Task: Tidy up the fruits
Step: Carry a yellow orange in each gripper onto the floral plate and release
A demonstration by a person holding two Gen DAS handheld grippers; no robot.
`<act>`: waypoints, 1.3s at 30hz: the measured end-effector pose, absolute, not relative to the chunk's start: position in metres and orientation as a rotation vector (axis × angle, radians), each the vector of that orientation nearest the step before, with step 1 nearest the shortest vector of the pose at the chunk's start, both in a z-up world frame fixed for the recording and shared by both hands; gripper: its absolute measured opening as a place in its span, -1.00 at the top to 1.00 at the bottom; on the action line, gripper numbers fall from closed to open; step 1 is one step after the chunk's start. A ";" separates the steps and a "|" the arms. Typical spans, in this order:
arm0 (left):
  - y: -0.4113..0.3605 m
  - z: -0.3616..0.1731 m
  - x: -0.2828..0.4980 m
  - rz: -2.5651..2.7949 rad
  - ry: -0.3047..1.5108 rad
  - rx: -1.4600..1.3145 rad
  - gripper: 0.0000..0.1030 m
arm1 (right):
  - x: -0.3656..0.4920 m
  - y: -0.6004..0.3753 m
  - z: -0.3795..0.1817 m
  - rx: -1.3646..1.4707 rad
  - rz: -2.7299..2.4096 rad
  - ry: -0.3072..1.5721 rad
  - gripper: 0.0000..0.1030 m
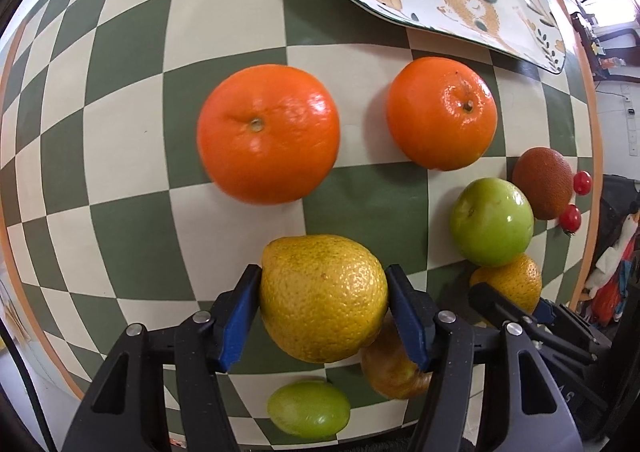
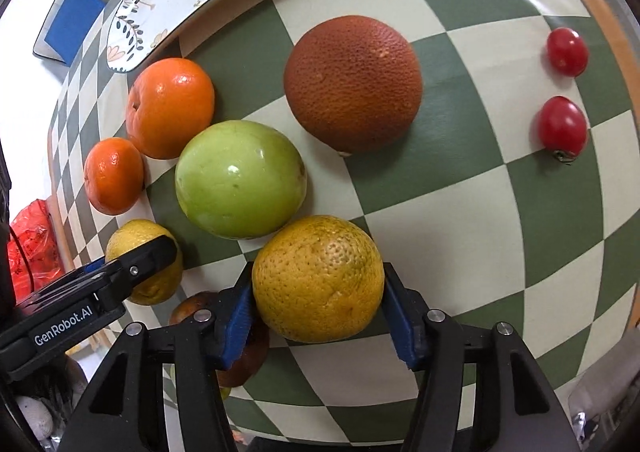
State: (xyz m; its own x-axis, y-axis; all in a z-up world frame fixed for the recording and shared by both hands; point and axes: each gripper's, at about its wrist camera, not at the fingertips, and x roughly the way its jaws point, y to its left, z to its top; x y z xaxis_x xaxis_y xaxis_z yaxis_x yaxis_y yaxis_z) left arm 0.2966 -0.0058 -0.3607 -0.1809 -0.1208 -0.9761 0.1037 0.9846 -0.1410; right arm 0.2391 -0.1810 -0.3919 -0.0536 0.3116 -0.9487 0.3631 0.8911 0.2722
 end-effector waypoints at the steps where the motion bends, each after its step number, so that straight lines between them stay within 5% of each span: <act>1: -0.003 -0.357 0.297 -0.201 1.736 -0.020 -0.16 | 0.238 -0.180 -0.390 0.527 -0.045 1.647 -0.18; 17: -0.031 -0.267 0.379 -0.262 1.587 -0.307 -0.16 | 0.280 -0.206 -0.305 0.568 0.133 1.469 -0.17; 27: -0.070 -0.335 0.509 -0.174 1.651 -0.315 -0.17 | 0.437 -0.235 -0.328 0.406 0.186 1.426 -0.17; 39: -0.069 -0.371 0.538 -0.143 1.709 -0.368 -0.17 | 0.511 -0.223 -0.379 0.211 0.273 1.455 -0.17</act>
